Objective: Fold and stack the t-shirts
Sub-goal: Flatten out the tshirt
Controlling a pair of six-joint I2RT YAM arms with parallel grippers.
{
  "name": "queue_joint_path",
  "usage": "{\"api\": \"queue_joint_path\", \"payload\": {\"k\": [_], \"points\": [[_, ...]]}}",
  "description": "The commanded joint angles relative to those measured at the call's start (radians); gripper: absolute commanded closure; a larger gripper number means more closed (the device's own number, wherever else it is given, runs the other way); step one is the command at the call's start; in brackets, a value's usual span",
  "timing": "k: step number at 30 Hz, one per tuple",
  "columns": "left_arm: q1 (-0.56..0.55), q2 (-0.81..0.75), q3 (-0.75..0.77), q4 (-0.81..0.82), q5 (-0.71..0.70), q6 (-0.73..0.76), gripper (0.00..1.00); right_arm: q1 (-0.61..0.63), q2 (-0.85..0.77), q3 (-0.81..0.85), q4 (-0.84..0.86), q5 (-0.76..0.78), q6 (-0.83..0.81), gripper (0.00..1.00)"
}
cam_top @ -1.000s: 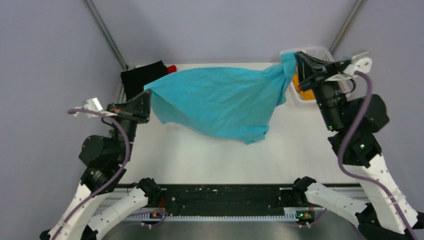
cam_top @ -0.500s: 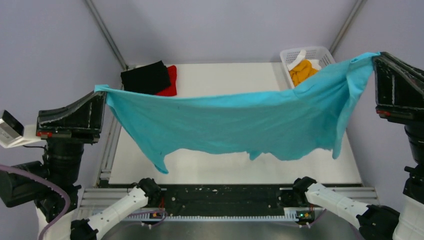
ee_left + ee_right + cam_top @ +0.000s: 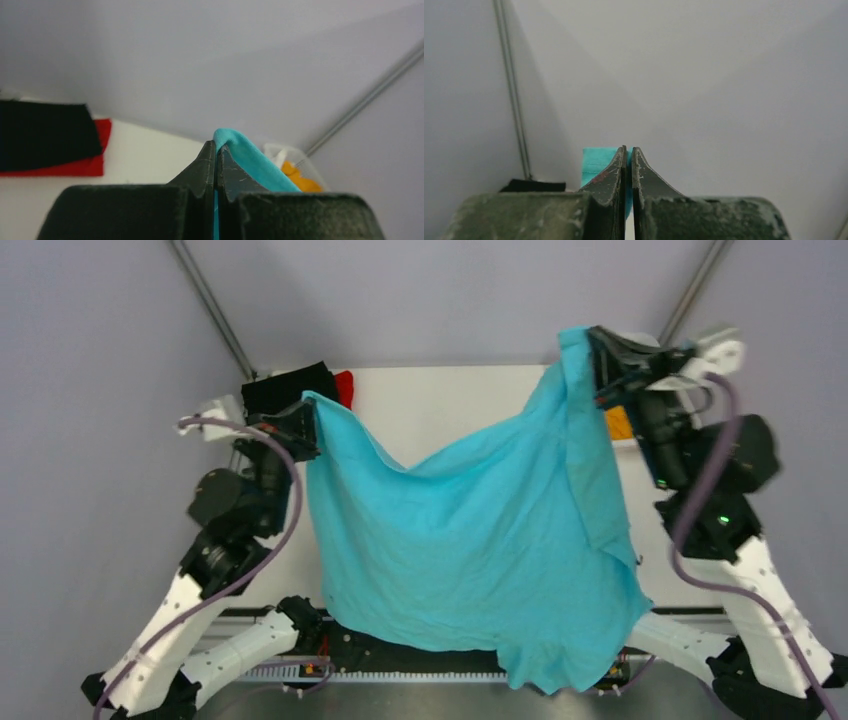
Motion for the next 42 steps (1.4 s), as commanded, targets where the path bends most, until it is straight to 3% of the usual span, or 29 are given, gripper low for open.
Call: {"api": "queue_joint_path", "payload": {"k": [1,4,8,12,19,26,28,29,30,31,32,33,34,37,42], "points": [[0.016,0.104,-0.165,0.083,-0.329,-0.027,1.0,-0.003,0.058,-0.258,0.233,0.238,-0.078,1.0],[0.094,0.226,-0.243,0.05,-0.356,-0.13,1.0,-0.034,0.098,-0.412,0.333,0.246,-0.049,1.0],[0.301,0.415,-0.301,0.051,-0.145,-0.292,1.0,-0.105,0.212,-0.546,0.446,0.221,0.035,1.0],[0.434,0.635,-0.278,0.166,-0.014,-0.32,1.0,-0.18,0.385,-0.591,0.57,0.158,0.088,1.0],[0.512,1.014,-0.023,0.085,0.005,-0.333,1.0,-0.245,0.71,-0.459,0.625,0.133,0.123,1.0],[0.545,1.174,0.133,0.088,-0.024,-0.332,1.0,-0.3,1.044,-0.211,0.646,0.147,0.139,1.0],[0.555,1.218,0.219,0.025,-0.027,-0.333,0.91,-0.311,1.136,-0.102,0.573,0.133,0.144,0.91],[0.559,1.239,0.267,-0.037,-0.017,-0.335,0.77,-0.315,1.17,-0.046,0.512,0.125,0.175,0.85],[0.56,1.253,0.314,-0.13,-0.012,-0.335,0.54,-0.316,1.197,0.023,0.444,0.117,0.191,0.71],[0.559,1.262,0.35,-0.177,-0.01,-0.331,0.15,-0.316,1.213,0.057,0.393,0.107,0.201,0.51],[0.558,1.262,0.37,-0.211,-0.006,-0.331,0.03,-0.316,1.216,0.076,0.352,0.098,0.207,0.35],[0.558,1.252,0.379,-0.234,0.008,-0.328,0.02,-0.316,1.21,0.085,0.318,0.098,0.216,0.08],[0.558,1.235,0.38,-0.252,0.028,-0.326,0.01,-0.316,1.195,0.086,0.29,0.101,0.225,0.02],[0.556,1.165,0.337,-0.249,0.157,-0.301,0.01,-0.316,1.1,0.041,0.232,0.069,0.243,0.01],[0.539,1.056,0.18,-0.164,0.375,-0.308,0.01,-0.317,0.937,-0.087,0.089,-0.148,0.336,0.01]]}}
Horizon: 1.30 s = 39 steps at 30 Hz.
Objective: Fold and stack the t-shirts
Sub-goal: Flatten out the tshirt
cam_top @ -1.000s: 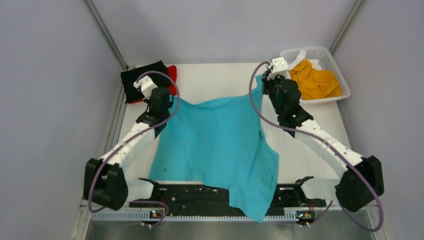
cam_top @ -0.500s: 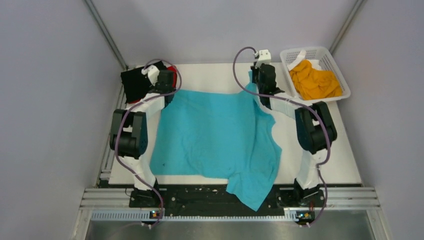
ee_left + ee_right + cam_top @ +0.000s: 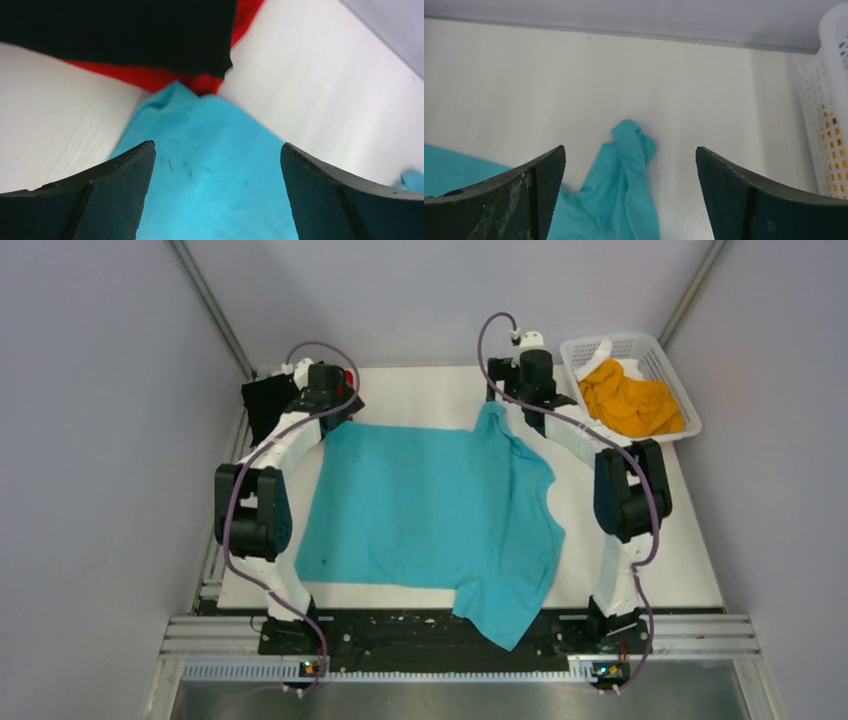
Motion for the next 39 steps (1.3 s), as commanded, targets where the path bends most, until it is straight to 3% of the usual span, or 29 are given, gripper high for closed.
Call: {"api": "queue_joint_path", "payload": {"k": [1,5,10,14,26,34,39], "points": [[-0.021,-0.131,-0.144,0.061,0.242,0.006,0.01,-0.003,-0.208,-0.097,-0.125,-0.229,0.129,0.01],[-0.037,-0.145,-0.257,0.138,0.361,0.005,0.01,0.0,-0.28,-0.244,-0.126,-0.302,0.234,0.01],[-0.035,-0.117,-0.328,0.164,0.345,0.021,0.01,-0.001,-0.285,-0.338,-0.106,-0.301,0.27,0.01],[-0.02,-0.069,-0.337,0.116,0.272,0.018,0.01,-0.001,-0.189,-0.309,-0.114,-0.293,0.281,0.01],[0.017,-0.042,-0.392,0.137,0.321,0.005,0.01,-0.092,0.071,-0.16,-0.034,-0.216,0.395,0.01],[0.051,-0.05,-0.44,0.138,0.353,-0.014,0.01,-0.151,0.023,-0.175,-0.051,-0.018,0.422,0.01],[0.052,-0.07,-0.458,0.153,0.395,-0.003,0.01,-0.149,-0.053,-0.195,-0.018,-0.136,0.359,0.01]]}}
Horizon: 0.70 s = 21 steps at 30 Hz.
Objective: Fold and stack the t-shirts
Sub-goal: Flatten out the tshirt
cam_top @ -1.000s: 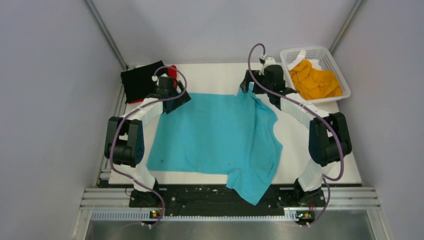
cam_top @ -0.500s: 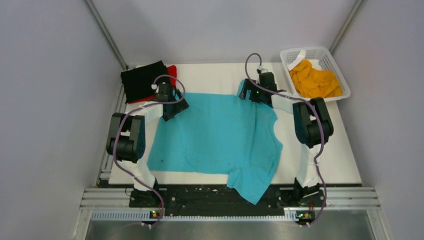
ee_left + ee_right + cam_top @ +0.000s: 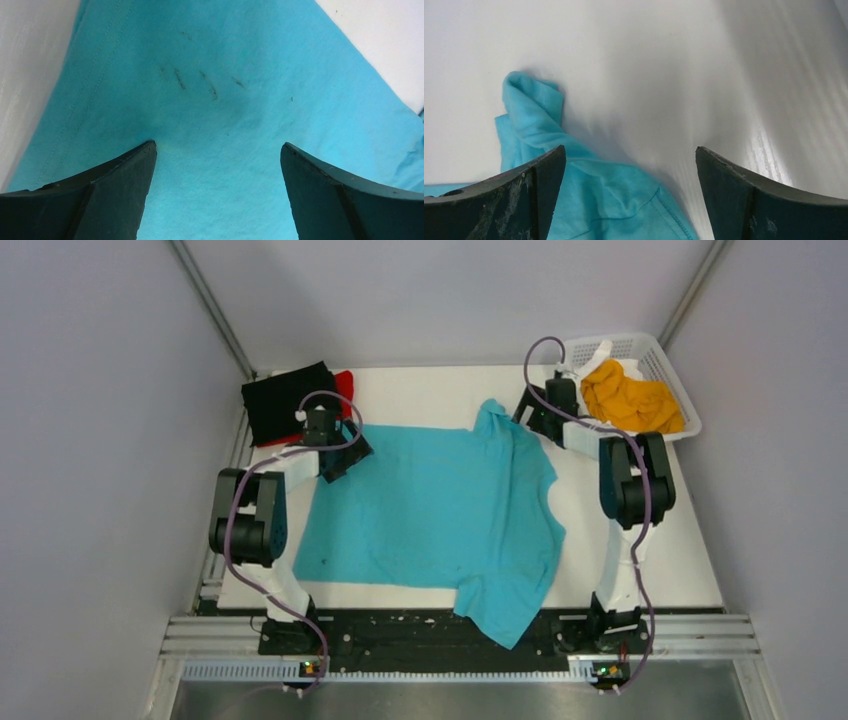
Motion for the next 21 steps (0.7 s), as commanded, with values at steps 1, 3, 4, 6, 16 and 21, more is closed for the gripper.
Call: {"api": "queue_joint_path", "payload": {"k": [1,3,4,6,16,21], "points": [[0.012,0.002,-0.053,-0.02,0.026,0.013,0.01,0.009,-0.122,-0.027,0.086,-0.134,-0.068,0.01],[0.012,-0.004,-0.058,-0.016,0.028,0.014,0.01,0.019,-0.158,-0.04,0.11,-0.224,-0.108,0.01],[0.012,-0.007,-0.06,-0.013,0.028,0.016,0.01,0.029,-0.173,-0.039,0.114,-0.264,-0.142,0.01],[0.012,-0.01,-0.064,-0.007,0.031,0.017,0.01,0.055,-0.185,-0.029,0.102,-0.317,-0.199,0.01],[0.012,-0.02,-0.066,-0.011,0.021,0.025,0.02,0.139,-0.047,0.109,0.015,-0.311,-0.277,0.01],[0.014,-0.009,-0.063,-0.003,0.013,0.027,0.02,0.139,0.069,0.211,-0.038,-0.273,-0.266,0.01]]}}
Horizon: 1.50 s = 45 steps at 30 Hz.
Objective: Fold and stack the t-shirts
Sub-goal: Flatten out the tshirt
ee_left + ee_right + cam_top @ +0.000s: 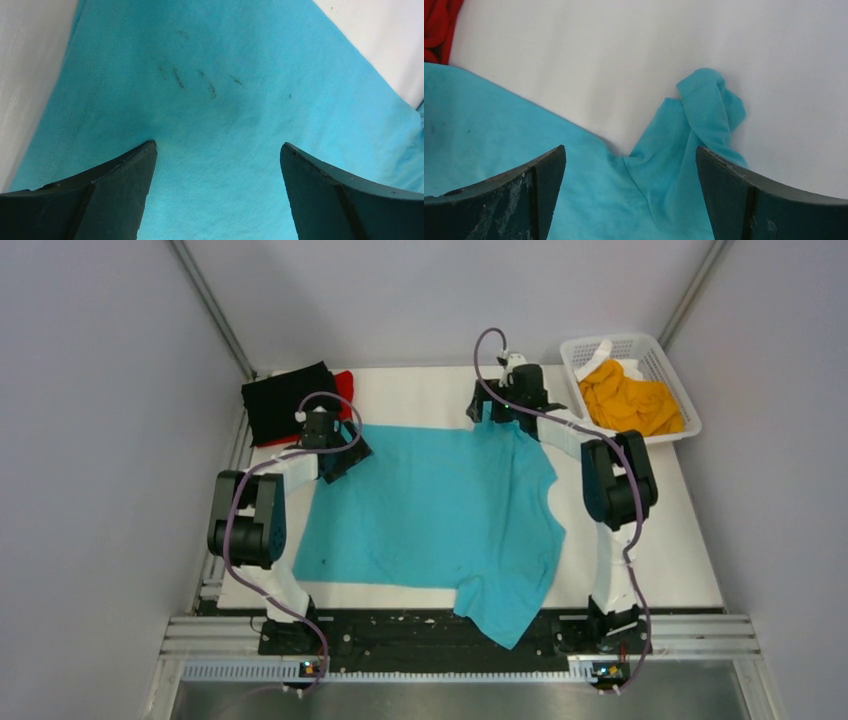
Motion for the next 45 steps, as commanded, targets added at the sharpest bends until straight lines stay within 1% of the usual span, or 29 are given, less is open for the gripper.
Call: {"api": "queue_joint_path", "payload": {"k": [1,3,6,10,13,17,21,26,30,35,37,40,43,45], "points": [[0.007,0.014,-0.026,-0.049,-0.016,0.01,0.02,-0.008,0.109,0.099,-0.046,0.064,0.01,0.01],[0.012,0.025,-0.02,-0.055,-0.018,0.008,0.03,-0.01,0.149,0.11,-0.055,0.152,0.054,0.01],[0.017,0.026,-0.026,-0.047,-0.009,0.005,0.03,-0.026,0.202,0.123,-0.055,0.183,0.106,0.01],[0.024,0.018,-0.033,-0.049,-0.013,0.003,0.03,-0.08,0.26,0.162,-0.085,0.251,0.224,0.01],[0.029,0.011,-0.044,-0.048,-0.022,-0.003,0.03,-0.116,0.27,0.185,-0.087,0.329,0.264,0.01],[0.036,0.012,-0.047,-0.048,-0.018,-0.006,0.03,-0.145,0.274,0.229,-0.081,0.44,0.272,0.01],[0.037,0.007,-0.05,-0.049,-0.016,-0.005,0.03,-0.158,0.272,0.306,-0.133,0.405,0.255,0.01],[0.039,-0.003,-0.054,-0.046,-0.014,-0.006,0.03,-0.151,0.186,0.288,-0.099,0.257,0.193,0.01],[0.039,-0.003,-0.057,-0.038,-0.005,-0.007,0.03,-0.098,0.104,0.269,-0.103,0.217,0.066,0.01],[0.039,0.006,-0.054,-0.037,0.004,-0.007,0.03,-0.024,0.044,0.218,-0.094,0.217,-0.009,0.01],[0.039,0.004,-0.054,-0.037,0.005,-0.005,0.03,-0.015,0.053,0.204,-0.076,0.146,-0.02,0.01],[0.039,-0.003,-0.058,-0.034,0.004,-0.006,0.03,-0.014,0.105,0.23,-0.126,0.114,-0.014,0.01],[0.039,-0.005,-0.06,-0.034,0.002,-0.006,0.03,-0.015,0.159,0.245,-0.156,0.135,-0.005,0.01],[0.04,-0.003,-0.059,-0.035,0.0,-0.006,0.03,-0.014,0.206,0.294,-0.207,0.178,-0.001,0.01]]}}
